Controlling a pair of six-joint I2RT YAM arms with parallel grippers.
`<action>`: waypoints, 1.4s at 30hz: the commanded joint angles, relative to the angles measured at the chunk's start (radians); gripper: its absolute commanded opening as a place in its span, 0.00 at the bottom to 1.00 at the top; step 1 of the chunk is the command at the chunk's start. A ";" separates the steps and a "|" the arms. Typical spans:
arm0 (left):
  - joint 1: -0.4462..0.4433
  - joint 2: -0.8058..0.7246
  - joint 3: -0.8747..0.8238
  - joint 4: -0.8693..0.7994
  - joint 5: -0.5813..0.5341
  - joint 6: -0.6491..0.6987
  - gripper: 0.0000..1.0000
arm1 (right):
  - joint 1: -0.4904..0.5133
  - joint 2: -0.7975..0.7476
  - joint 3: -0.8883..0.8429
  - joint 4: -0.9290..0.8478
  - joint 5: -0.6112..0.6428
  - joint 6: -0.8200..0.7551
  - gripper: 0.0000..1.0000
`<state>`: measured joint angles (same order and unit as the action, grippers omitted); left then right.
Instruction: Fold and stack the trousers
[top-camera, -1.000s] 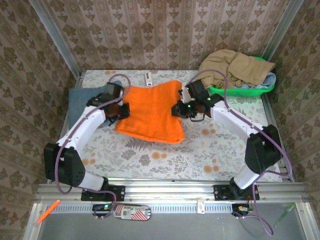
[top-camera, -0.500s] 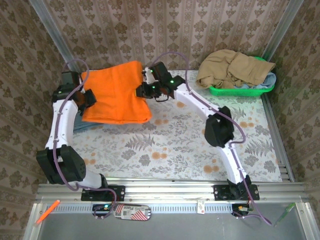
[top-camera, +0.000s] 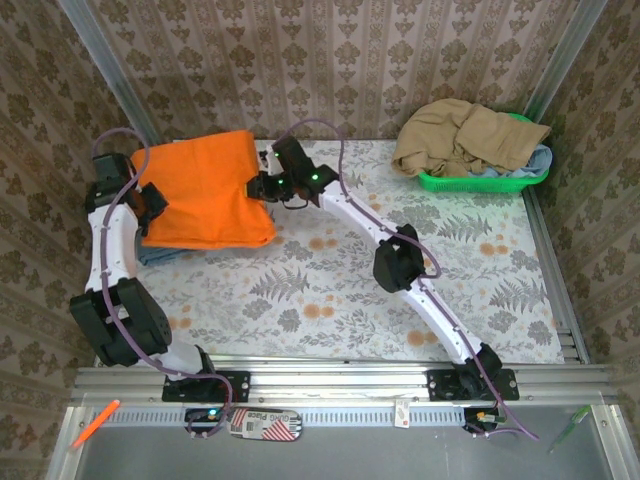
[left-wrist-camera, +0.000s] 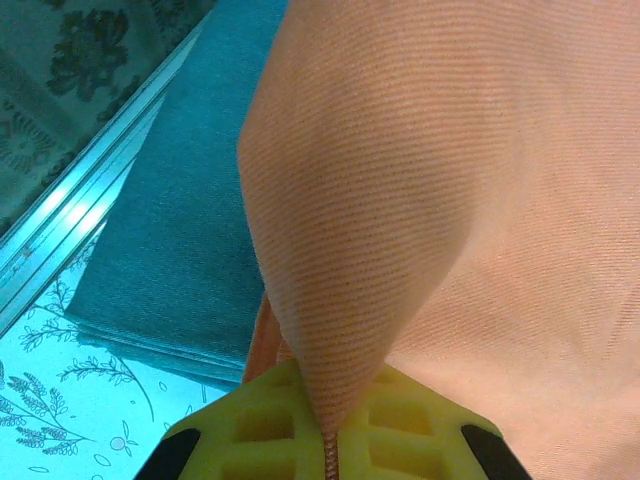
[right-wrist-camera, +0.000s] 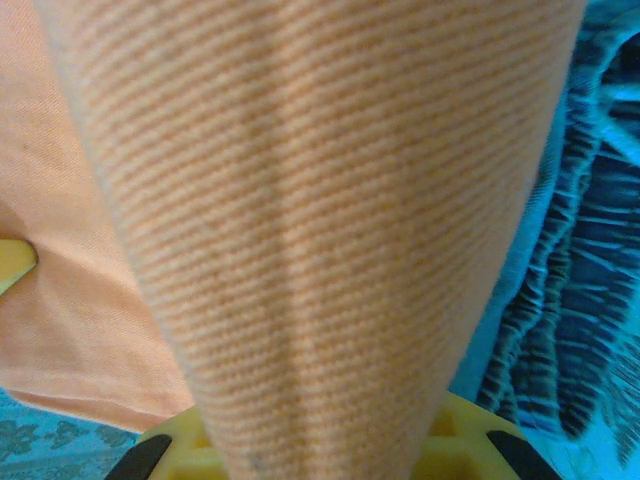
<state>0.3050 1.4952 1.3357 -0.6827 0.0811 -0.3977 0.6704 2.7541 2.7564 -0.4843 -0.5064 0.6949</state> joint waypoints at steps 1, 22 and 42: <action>0.045 -0.015 -0.025 0.114 -0.043 -0.049 0.00 | 0.001 0.033 0.072 0.169 0.079 0.067 0.00; 0.125 0.248 -0.002 0.198 -0.105 -0.072 0.00 | -0.067 -0.065 -0.086 0.124 0.082 0.099 0.77; 0.086 0.415 0.273 0.028 -0.019 -0.008 0.83 | -0.119 -0.828 -1.066 0.215 0.102 -0.133 0.77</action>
<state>0.4232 1.9808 1.5887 -0.6003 0.0811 -0.4175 0.5648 1.9957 1.7523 -0.2680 -0.4248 0.6220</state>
